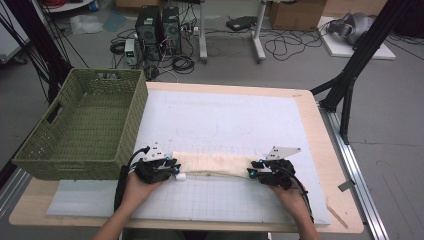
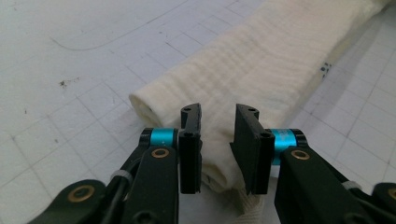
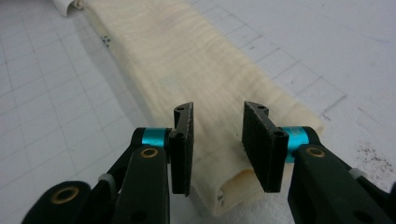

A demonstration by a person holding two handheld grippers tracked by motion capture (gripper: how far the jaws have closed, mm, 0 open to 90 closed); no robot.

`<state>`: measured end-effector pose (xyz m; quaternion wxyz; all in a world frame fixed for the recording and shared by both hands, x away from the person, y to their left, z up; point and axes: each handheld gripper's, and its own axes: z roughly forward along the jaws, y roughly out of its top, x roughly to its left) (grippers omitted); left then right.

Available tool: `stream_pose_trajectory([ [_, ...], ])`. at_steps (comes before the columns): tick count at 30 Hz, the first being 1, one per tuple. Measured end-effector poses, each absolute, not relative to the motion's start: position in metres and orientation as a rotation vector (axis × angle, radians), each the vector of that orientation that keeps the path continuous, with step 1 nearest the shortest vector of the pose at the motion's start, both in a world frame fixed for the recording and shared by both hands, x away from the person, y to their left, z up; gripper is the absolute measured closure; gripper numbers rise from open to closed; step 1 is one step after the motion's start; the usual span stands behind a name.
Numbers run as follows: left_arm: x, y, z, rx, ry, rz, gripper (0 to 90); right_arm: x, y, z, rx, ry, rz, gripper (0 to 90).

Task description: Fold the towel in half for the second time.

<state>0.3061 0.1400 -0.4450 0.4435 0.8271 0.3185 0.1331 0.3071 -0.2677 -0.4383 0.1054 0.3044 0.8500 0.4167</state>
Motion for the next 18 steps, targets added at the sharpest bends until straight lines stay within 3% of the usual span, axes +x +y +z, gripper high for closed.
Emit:
stream_pose_trajectory([
  [18, 0.302, 0.149, -0.433, 1.992, 0.776, 0.358, 61.9, 0.303, -0.274, -0.428, 0.933, 2.423, 1.303, 54.4],
])
